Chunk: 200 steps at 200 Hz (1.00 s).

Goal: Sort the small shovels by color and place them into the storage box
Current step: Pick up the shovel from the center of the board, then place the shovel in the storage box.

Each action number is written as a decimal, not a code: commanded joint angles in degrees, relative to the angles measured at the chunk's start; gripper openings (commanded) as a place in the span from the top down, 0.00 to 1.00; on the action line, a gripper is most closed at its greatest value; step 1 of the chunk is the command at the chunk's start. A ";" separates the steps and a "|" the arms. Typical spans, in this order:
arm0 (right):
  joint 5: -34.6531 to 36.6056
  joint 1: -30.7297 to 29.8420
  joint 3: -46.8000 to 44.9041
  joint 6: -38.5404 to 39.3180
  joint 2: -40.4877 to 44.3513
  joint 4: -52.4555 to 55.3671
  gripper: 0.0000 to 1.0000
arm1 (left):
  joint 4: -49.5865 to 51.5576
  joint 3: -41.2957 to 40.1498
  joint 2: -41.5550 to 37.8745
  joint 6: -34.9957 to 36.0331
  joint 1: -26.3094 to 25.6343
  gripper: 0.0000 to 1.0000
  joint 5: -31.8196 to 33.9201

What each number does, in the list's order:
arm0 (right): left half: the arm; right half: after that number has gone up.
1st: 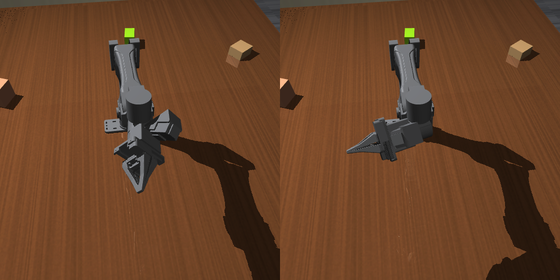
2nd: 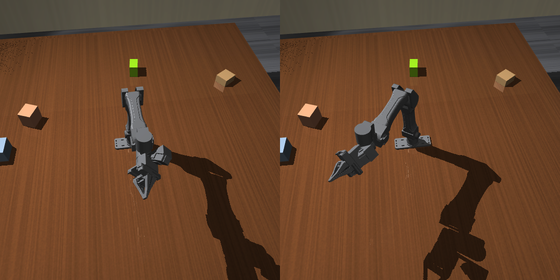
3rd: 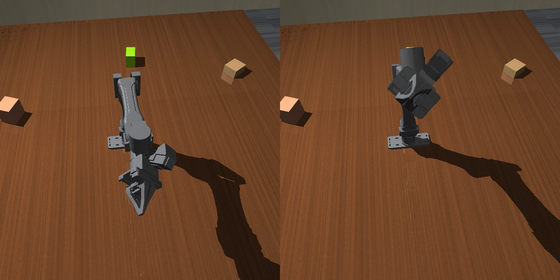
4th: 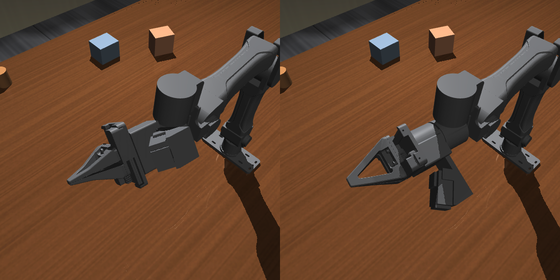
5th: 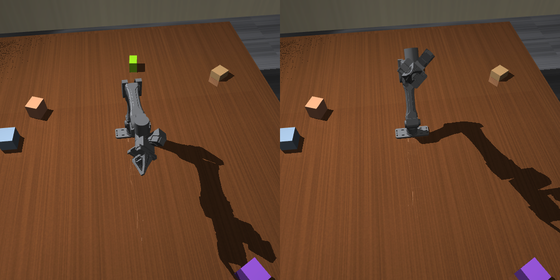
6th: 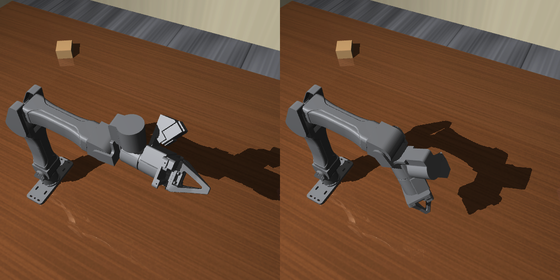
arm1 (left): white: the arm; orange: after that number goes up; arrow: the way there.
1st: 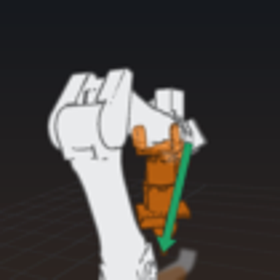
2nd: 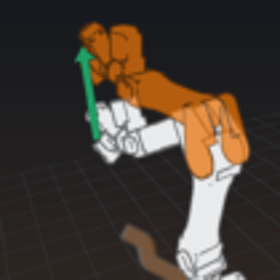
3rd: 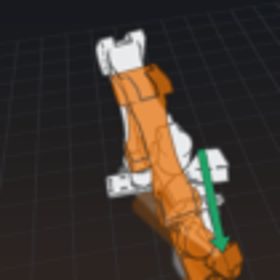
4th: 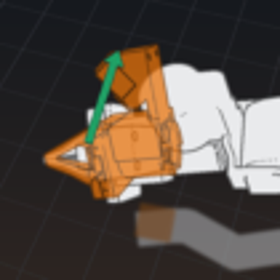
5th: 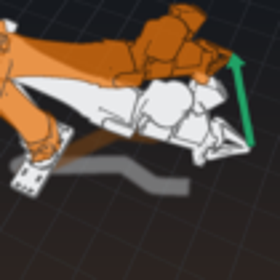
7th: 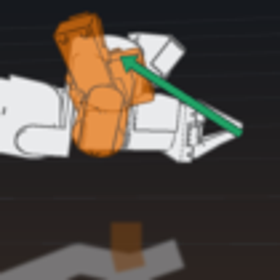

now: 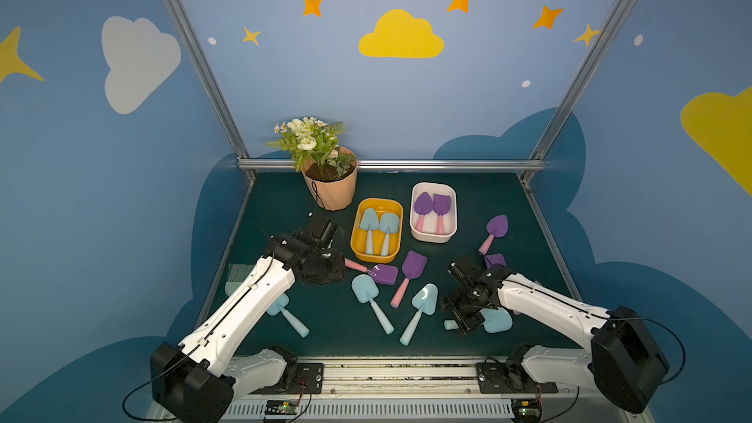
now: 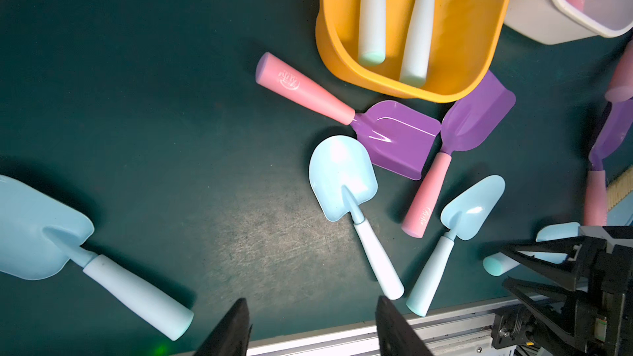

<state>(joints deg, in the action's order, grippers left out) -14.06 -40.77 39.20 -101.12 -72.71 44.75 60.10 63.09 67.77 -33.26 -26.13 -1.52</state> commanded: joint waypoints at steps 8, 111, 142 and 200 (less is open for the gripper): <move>-0.61 -0.53 -2.18 -1.57 -0.23 -0.08 0.35 | 0.25 -0.35 -0.31 0.56 0.38 0.49 -0.30; -1.05 -0.67 -4.22 -2.93 -2.44 -1.61 0.53 | -0.50 -0.76 0.35 0.78 0.42 0.50 -0.52; -0.36 -0.71 -4.02 -2.85 -2.02 -0.90 0.63 | -0.54 -0.95 0.59 0.74 0.54 0.50 -0.67; 1.96 -1.15 -1.42 -1.43 -1.07 3.15 0.84 | -0.81 -0.87 0.48 0.80 0.53 0.51 -0.85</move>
<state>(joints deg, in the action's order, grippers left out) -14.09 -41.23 35.68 -103.00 -74.59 43.83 59.40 62.46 68.10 -33.23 -25.87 -1.78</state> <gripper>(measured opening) 0.255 0.494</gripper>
